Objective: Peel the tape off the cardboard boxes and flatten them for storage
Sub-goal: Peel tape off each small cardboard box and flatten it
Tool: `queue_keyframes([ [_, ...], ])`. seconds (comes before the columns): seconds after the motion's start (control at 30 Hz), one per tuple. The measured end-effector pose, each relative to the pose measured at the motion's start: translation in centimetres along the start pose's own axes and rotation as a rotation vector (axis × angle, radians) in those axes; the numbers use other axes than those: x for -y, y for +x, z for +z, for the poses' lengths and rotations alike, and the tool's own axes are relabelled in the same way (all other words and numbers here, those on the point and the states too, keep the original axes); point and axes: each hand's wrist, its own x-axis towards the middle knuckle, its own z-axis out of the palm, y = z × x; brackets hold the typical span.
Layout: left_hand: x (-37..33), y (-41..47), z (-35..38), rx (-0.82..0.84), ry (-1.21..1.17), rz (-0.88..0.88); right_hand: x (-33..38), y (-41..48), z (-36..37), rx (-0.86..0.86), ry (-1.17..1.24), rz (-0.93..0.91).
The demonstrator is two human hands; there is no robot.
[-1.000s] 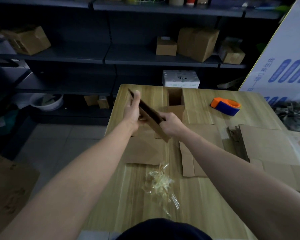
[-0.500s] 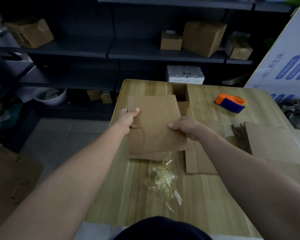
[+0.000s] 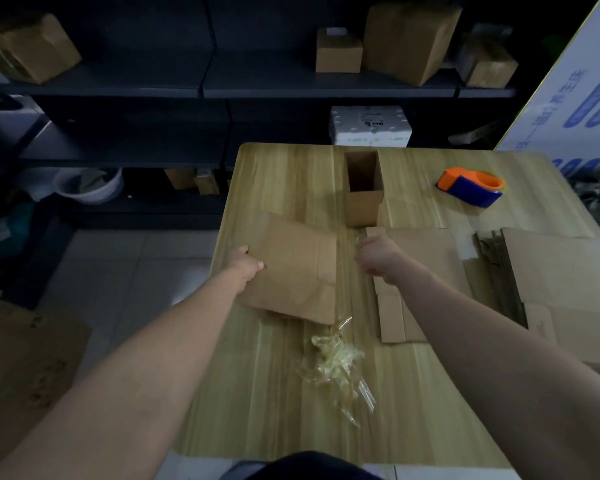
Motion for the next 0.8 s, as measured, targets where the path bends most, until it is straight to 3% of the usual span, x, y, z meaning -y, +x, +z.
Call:
queue_keyframes([
  [0.33, 1.9, 2.8, 2.5, -0.049, 0.080, -0.063, -0.2, 3.7, -0.7, -0.282, -0.018, -0.090],
  [0.53, 2.9, 3.6, 3.6, 0.021, 0.045, -0.128, 1.9, 6.0, -1.8, -0.389, -0.276, -0.279],
  [0.67, 2.4, 3.3, 4.1, -0.067, 0.137, -0.128, 3.0, 8.2, -1.9, -0.356, -0.539, -0.398],
  [0.8, 1.6, 3.5, 4.5, -0.161, 0.233, -0.144, 3.4, 10.0, -1.7, -0.265, -0.706, -0.362],
])
